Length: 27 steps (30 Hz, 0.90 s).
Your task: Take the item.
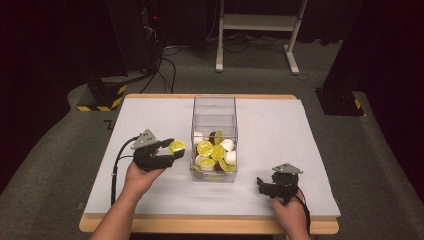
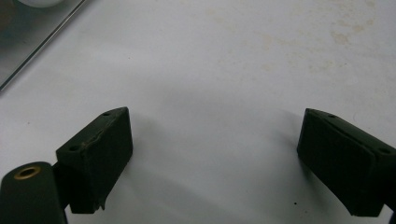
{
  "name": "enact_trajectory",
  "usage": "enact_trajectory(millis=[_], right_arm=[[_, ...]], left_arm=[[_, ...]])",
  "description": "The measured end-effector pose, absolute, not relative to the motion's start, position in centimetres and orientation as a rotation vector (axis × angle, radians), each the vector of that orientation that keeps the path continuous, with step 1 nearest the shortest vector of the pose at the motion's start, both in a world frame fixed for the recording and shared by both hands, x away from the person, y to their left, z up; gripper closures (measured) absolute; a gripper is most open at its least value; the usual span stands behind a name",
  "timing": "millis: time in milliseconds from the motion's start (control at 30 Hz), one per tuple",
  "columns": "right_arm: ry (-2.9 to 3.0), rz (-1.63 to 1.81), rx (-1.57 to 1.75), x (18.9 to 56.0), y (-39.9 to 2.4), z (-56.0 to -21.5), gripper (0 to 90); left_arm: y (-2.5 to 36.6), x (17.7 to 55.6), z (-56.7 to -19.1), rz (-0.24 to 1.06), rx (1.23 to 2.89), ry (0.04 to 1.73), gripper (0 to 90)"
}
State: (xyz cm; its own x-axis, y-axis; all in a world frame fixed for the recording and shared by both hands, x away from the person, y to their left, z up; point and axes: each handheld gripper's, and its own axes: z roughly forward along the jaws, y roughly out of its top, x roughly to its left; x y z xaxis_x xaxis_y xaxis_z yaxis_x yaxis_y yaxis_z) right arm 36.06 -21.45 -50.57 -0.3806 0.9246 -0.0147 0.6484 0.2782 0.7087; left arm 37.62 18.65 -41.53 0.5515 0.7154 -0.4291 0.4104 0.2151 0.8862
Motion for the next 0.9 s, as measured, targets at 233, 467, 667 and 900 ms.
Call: enact_trajectory(millis=[233,467,667,900], right_arm=[[2.127,0.872,1.415,36.0,-21.5,-50.6,10.3],[2.127,0.871,1.415,36.1,-21.4,-50.6,10.3],[2.128,0.872,1.416,36.1,-21.5,-50.6,10.2],[2.128,0.872,1.416,36.1,-21.5,-50.6,10.2]], left_arm=[[20.0,37.5,-42.1,0.308,1.433,1.056,38.0],[21.6,37.2,-42.8,0.329,1.415,1.09,38.0],[22.6,37.3,-43.4,0.345,1.394,1.11,38.0],[23.3,37.5,-44.1,0.366,1.378,1.137,38.0]])
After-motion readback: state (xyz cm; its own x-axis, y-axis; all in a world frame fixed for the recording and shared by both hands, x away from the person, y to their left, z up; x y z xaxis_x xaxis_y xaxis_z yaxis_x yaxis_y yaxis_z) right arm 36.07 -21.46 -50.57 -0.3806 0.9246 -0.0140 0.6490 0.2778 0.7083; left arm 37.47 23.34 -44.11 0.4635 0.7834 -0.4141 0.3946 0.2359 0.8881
